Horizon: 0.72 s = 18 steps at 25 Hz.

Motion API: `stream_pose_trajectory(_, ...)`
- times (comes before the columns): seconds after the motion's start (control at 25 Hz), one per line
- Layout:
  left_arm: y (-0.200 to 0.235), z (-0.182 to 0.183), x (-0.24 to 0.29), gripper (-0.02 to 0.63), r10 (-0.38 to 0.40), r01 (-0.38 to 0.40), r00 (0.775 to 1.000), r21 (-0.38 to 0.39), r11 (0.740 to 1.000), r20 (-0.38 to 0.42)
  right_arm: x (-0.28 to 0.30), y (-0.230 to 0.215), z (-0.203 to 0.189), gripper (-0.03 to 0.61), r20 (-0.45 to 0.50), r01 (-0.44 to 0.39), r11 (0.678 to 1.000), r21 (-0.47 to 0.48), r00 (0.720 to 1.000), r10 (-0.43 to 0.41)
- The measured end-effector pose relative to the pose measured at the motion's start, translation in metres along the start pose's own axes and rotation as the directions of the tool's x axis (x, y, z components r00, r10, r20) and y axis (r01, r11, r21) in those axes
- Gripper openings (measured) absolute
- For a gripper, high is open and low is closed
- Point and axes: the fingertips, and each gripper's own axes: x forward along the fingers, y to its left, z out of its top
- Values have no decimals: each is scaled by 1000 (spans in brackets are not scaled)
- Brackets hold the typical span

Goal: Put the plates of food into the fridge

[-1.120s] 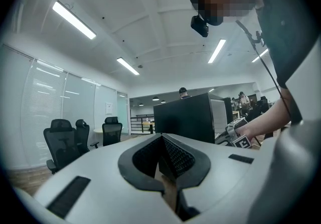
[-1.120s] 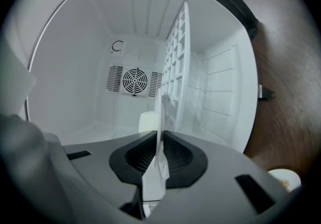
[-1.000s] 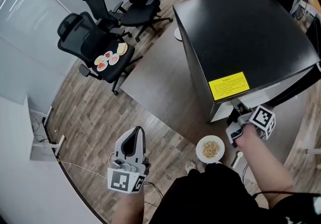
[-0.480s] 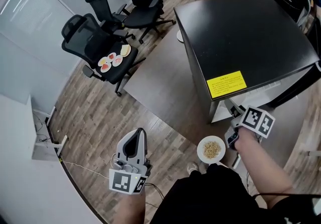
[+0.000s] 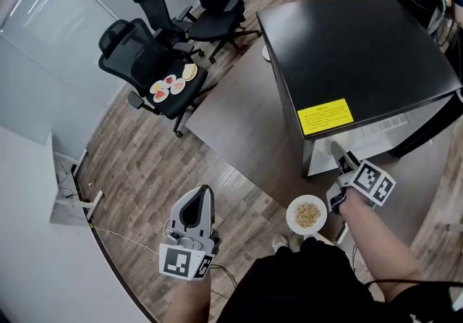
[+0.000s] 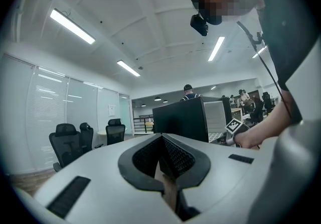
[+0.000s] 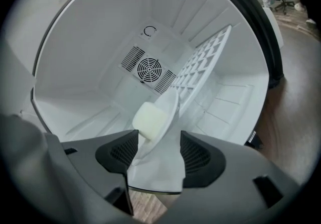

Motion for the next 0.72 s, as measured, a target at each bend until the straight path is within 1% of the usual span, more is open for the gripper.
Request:
stream_pose_trajectory(0.16,-7,4,-4,3,10,-10,1000,13,1000,1,-2,4,2,264,34,-96,994,44,995,94)
stream_pose_trajectory(0.36,-20,-7,-4,3,18,-17,998,18,1000,-68,-7,6,3,264,21,-182,982,51,983,181)
stream_pose_trajectory(0.48,-34,-5,-4,3,-21,22,998,19,1000,-55,-13,-4,2,264,17,-177,984,30,984,177)
stream_pose_trajectory(0.6,-41,-1,-6,3,-44,44,999,22,999,-26,-25,-9,-1,264,28,-176,983,50,984,175)
stream_pose_trajectory(0.72,-40,1,0,3,-75,75,997,5,997,2,-40,-9,5,264,52,-159,987,15,986,158)
